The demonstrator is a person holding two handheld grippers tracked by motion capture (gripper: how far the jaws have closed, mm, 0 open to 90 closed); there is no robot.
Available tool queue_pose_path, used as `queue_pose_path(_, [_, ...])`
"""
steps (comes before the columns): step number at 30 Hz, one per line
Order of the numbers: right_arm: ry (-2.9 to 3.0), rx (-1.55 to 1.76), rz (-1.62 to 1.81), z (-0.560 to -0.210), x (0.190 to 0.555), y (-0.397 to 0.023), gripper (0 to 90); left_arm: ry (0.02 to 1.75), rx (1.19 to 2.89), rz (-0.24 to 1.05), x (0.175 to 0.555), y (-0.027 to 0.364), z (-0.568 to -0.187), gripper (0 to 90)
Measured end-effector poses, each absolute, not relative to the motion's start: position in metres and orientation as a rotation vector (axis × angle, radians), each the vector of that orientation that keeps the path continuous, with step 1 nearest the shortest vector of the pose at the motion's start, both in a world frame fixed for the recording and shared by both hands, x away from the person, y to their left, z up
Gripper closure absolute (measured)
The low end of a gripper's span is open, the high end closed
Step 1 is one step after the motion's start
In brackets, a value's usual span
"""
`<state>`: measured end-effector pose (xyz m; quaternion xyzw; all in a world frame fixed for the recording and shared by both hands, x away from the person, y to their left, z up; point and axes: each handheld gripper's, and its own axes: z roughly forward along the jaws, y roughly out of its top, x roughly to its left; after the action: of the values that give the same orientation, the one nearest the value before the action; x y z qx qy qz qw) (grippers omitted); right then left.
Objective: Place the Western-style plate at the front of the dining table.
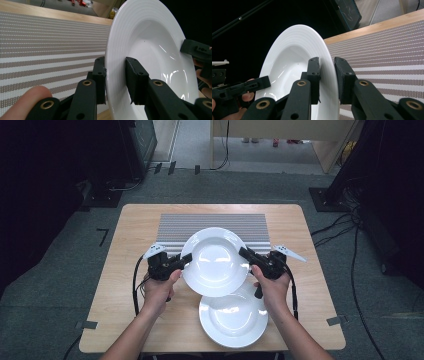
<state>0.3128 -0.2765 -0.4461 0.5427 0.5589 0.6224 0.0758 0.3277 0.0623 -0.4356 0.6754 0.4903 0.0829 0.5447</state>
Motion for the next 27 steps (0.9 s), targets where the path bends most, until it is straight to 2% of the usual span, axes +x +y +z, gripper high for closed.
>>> queue_pose_path(27, [1.678, 1.751, 1.776, -0.458, 0.386, -0.276, 74.9, 1.28, 1.614, 0.183, 0.402, 0.051, -0.447, 70.0])
